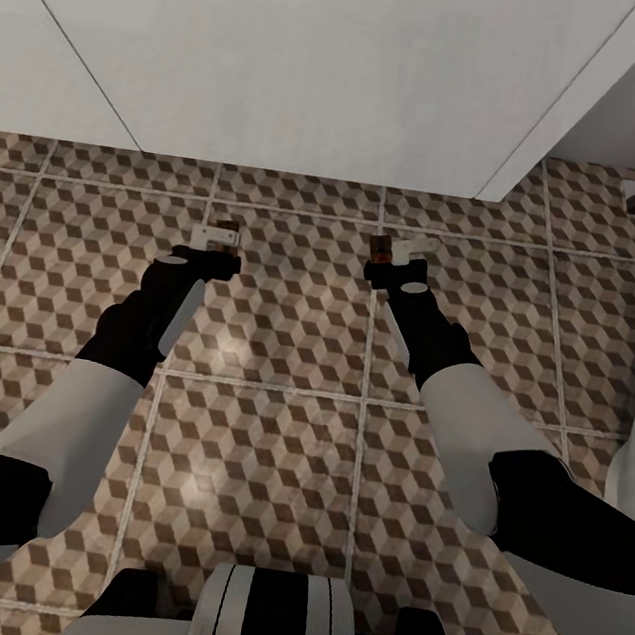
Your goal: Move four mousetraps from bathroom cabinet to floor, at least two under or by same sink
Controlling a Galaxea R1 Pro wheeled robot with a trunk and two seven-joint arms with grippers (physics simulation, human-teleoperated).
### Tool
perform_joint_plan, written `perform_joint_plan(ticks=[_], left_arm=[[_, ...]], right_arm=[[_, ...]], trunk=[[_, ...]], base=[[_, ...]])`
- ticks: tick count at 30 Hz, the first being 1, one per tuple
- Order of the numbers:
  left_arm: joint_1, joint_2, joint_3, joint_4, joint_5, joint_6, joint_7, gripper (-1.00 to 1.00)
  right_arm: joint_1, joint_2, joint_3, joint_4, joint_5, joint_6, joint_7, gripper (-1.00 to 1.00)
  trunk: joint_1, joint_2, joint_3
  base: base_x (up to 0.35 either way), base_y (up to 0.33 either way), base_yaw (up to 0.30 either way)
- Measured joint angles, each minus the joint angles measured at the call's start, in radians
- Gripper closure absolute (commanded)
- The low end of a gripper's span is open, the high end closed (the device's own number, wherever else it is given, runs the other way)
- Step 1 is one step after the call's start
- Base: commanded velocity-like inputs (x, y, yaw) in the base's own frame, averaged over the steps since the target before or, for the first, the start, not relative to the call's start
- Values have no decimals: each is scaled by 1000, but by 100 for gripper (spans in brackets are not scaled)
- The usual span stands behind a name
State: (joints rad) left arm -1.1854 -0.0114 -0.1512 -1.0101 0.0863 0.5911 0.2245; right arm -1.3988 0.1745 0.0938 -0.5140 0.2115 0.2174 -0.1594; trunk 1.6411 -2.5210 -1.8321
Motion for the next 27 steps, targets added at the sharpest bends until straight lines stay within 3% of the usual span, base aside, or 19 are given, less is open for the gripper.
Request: perform_joint_plan(ticks=[14, 22, 27], left_arm=[[0, -25, -3, 36, 1, 0, 0, 100], [0, -38, -60, 41, 2, 0, 1, 100], [0, -39, -75, 41, 1, 0, 1, 100]], right_arm=[[0, 0, 0, 0, 0, 0, 0, 100], [0, 0, 0, 0, 0, 0, 1, 100], [0, 0, 0, 0, 0, 0, 1, 100]], trunk=[[0, 0, 0], [0, 0, 0], [0, 0, 0]], base=[[0, 0, 0], [0, 0, 0], [0, 0, 0]])
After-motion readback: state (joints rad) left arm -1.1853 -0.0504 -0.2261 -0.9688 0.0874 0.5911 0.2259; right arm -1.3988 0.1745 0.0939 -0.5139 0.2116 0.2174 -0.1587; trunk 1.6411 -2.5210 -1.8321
